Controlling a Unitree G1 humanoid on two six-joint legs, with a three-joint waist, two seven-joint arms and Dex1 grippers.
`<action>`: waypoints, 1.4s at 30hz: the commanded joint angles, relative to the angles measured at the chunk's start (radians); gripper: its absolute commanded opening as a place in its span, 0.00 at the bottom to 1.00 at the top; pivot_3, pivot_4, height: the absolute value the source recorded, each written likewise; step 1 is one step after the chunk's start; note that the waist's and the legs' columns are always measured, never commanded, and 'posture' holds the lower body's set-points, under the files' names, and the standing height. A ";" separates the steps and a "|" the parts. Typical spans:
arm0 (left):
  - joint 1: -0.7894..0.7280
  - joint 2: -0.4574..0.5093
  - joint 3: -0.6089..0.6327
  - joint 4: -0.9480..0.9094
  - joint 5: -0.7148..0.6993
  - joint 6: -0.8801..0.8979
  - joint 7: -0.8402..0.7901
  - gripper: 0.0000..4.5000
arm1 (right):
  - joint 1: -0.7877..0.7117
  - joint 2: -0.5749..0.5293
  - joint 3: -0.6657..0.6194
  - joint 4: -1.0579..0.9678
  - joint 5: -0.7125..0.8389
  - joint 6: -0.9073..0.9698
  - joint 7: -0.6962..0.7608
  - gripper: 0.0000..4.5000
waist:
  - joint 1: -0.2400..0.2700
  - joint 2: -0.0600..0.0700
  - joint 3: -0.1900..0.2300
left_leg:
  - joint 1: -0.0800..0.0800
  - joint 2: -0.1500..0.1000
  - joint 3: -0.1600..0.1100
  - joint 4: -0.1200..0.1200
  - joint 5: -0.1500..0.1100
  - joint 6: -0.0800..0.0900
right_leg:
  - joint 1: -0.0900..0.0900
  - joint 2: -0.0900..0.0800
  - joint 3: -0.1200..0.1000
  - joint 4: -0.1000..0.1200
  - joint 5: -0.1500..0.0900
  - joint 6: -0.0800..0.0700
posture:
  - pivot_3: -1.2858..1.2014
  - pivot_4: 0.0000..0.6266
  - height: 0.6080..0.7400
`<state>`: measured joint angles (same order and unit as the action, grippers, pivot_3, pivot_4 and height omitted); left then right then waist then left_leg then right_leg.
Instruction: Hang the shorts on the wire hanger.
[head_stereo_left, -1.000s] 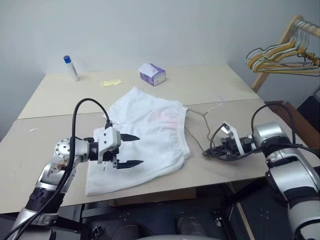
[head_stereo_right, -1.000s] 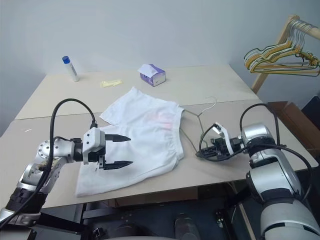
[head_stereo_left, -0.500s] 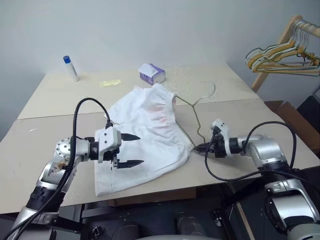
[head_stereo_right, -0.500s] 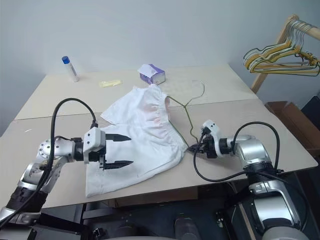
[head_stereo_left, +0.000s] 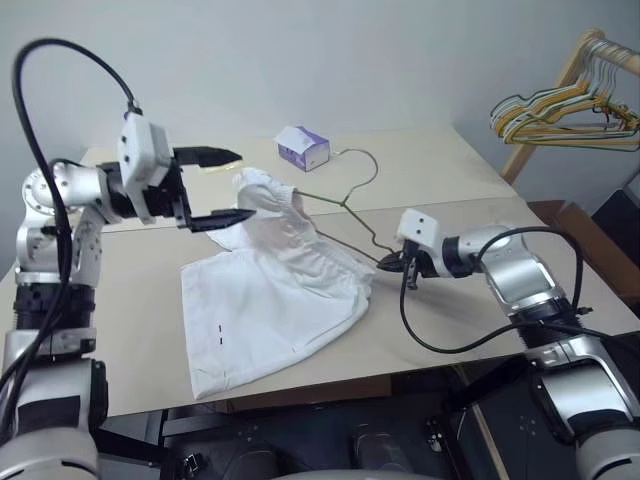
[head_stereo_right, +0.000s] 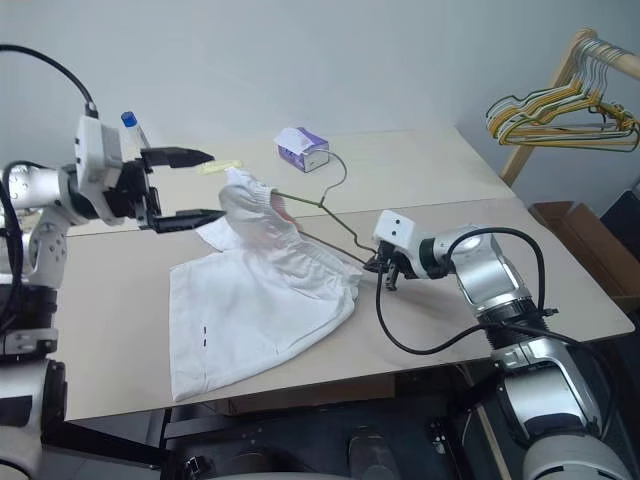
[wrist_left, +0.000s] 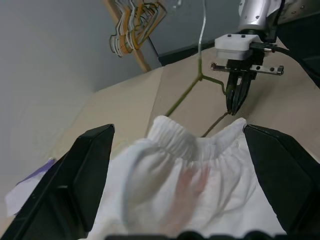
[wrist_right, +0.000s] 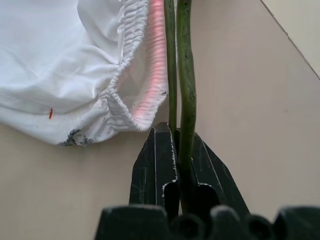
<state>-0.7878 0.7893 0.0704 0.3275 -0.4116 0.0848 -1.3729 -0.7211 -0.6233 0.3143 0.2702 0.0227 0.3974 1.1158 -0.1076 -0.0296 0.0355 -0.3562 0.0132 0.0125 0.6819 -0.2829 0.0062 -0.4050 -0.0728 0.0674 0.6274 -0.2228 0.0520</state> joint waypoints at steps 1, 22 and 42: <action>-0.083 0.026 -0.034 0.130 0.076 -0.093 -0.064 0.99 | -0.046 0.007 0.016 -0.049 -0.015 -0.007 0.022 0.00 | -0.002 0.000 0.000 | 0.000 0.000 0.000 0.000 0.000 0.000 | 0.000 0.000 0.000 0.000 0.000 0.000 | 0.49 0.00 1.00; -0.417 -0.023 -0.460 0.577 0.251 -0.236 -0.242 0.99 | -0.136 0.019 0.128 -0.076 -0.068 0.150 0.125 0.00 | -0.016 0.000 0.000 | -0.022 0.000 -0.003 0.013 0.000 0.001 | -0.019 0.000 -0.003 0.007 0.000 0.000 | 0.49 0.00 1.00; -0.464 -0.080 -0.518 0.748 0.339 -0.316 -0.242 0.01 | -0.151 0.034 0.119 -0.101 -0.065 0.136 0.109 0.00 | -0.018 0.000 0.000 | -0.024 0.000 -0.004 0.014 -0.001 0.001 | -0.019 0.000 -0.003 0.006 0.001 0.001 | 0.48 0.00 1.00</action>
<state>-1.2196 0.7112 -0.4681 1.0651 -0.0914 -0.2158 -1.6117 -0.8460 -0.5908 0.4618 0.2205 -0.0483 0.5641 1.2300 -0.1254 -0.0296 0.0356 -0.3799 0.0131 0.0091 0.6960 -0.2835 0.0075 -0.4238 -0.0732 0.0644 0.6337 -0.2222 0.0530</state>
